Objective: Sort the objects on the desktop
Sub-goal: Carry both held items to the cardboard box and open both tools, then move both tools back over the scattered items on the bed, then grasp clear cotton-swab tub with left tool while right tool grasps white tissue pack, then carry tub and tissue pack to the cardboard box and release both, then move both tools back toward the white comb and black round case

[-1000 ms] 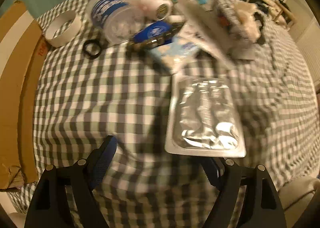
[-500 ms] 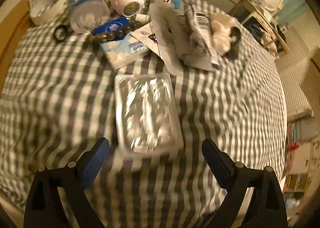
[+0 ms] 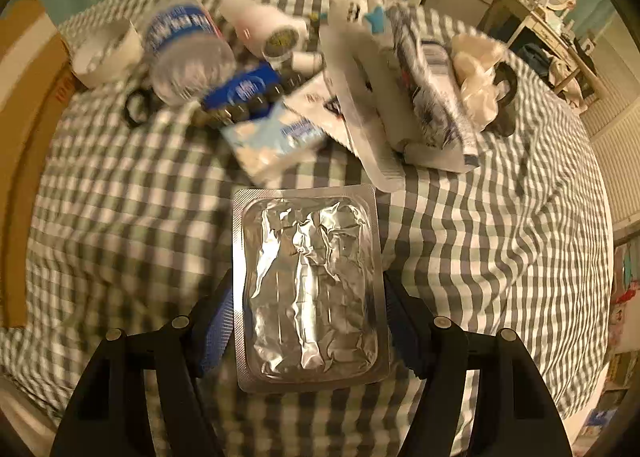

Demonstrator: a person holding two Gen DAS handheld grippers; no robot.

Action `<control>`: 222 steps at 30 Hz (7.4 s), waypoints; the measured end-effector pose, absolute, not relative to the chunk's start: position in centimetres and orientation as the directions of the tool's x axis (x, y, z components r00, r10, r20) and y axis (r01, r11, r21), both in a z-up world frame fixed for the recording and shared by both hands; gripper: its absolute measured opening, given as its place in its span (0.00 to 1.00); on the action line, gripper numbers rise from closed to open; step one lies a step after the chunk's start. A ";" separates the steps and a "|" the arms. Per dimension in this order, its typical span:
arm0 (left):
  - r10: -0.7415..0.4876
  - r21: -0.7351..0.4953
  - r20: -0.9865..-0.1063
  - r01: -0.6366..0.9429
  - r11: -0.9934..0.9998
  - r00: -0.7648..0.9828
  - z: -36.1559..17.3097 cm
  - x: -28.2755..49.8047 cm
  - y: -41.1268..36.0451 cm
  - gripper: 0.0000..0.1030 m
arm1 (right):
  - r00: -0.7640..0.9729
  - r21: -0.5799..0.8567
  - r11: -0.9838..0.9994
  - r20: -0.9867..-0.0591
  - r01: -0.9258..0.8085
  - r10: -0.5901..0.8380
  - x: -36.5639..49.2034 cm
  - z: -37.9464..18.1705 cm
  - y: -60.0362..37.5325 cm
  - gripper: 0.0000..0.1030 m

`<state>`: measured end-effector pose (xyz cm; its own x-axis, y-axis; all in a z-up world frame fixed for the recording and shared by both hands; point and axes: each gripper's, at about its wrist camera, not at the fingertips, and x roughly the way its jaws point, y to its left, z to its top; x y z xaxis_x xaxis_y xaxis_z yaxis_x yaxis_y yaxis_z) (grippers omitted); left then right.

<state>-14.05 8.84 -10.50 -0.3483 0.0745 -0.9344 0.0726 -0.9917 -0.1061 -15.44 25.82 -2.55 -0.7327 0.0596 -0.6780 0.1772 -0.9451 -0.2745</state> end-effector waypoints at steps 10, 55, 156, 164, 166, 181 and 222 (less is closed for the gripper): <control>0.038 -0.097 -0.774 0.060 -0.993 -0.632 1.1 -11.0 5.9 0.68 | -0.790 -0.076 -0.968 -0.594 0.239 -0.148 -12.4 2.9 22.8 0.76; -0.165 -0.035 -0.832 0.347 -0.937 -0.530 -1.1 -9.4 -20.9 0.89 | -0.570 0.276 -0.856 -0.650 0.438 -0.502 -18.3 1.8 -1.3 0.92; 0.117 -0.189 -0.856 0.095 -0.977 -0.504 -8.5 -25.2 -1.4 0.61 | -0.624 0.158 -0.987 -0.767 0.041 -0.149 -17.1 -9.0 26.2 0.30; 0.256 -0.325 -0.733 -0.006 -0.946 -0.630 0.2 -20.9 -2.1 0.61 | -0.677 0.185 -0.974 -0.700 0.134 -0.226 -15.7 -3.3 21.6 0.30; 0.300 -0.343 -0.701 -0.062 -0.937 -0.647 2.6 -20.4 -3.1 0.61 | -0.684 0.203 -0.963 -0.678 0.178 -0.269 -15.1 -1.3 19.4 0.30; 0.006 -0.129 -0.752 0.138 -0.982 -0.660 6.7 -15.3 -21.7 0.62 | -0.509 0.327 -0.827 -0.667 0.456 -0.544 -16.3 1.3 -1.2 0.30; 0.282 -0.240 -0.786 -0.148 -0.959 -0.551 2.4 -14.6 -2.5 0.99 | -0.765 0.076 -0.996 -0.644 -0.036 -0.021 -18.4 0.7 19.3 0.72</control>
<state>-14.59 -2.54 2.41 -0.5507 0.2817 -0.7857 -0.1483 -0.9594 -0.2400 -18.35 19.34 0.67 -0.7649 -0.0214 -0.6438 -0.0364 -0.9964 0.0764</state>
